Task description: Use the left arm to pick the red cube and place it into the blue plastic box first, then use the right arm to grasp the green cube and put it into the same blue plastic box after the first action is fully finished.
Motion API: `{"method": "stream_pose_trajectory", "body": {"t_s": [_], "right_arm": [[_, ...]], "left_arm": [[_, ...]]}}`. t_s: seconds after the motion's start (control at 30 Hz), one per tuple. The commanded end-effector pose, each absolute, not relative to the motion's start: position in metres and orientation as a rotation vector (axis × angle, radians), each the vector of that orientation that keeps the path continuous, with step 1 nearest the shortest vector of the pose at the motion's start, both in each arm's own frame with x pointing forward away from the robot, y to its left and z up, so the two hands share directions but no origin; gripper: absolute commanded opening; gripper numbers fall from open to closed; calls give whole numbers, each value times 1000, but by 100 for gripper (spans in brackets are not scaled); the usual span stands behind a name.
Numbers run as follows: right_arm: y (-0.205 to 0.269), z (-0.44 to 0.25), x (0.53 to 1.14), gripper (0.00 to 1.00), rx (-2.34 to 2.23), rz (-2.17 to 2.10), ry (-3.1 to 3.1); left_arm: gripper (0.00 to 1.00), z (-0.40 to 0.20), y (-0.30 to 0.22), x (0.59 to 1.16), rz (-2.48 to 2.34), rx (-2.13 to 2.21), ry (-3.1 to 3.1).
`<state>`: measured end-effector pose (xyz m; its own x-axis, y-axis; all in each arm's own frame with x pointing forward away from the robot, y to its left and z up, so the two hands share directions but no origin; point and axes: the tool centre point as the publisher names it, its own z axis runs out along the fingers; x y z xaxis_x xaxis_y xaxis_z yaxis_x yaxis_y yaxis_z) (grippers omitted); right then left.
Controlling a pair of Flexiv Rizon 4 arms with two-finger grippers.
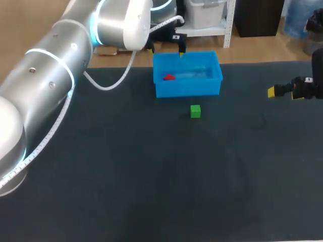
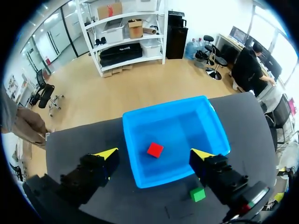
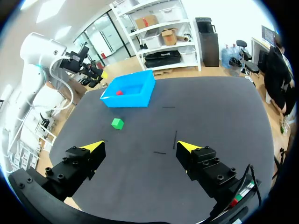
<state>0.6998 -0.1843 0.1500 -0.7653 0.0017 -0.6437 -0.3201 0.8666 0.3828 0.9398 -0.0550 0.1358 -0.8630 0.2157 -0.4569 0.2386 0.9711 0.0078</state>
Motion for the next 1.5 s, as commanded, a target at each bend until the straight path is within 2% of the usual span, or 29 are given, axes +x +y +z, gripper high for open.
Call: {"method": "stream_pose_trajectory", "body": {"t_s": [0.03, 0.57, 1.5], "right_arm": [[-185, 150, 700, 100, -231, 636, 2373], [-185, 150, 700, 100, -231, 636, 2373], [-185, 150, 700, 100, -231, 636, 2373]], "left_arm": [[100, 146, -52, 940, -62, 350, 2790], [100, 173, -34, 920, -116, 342, 2723], [100, 209, 1, 847, -297, 356, 2633]]}}
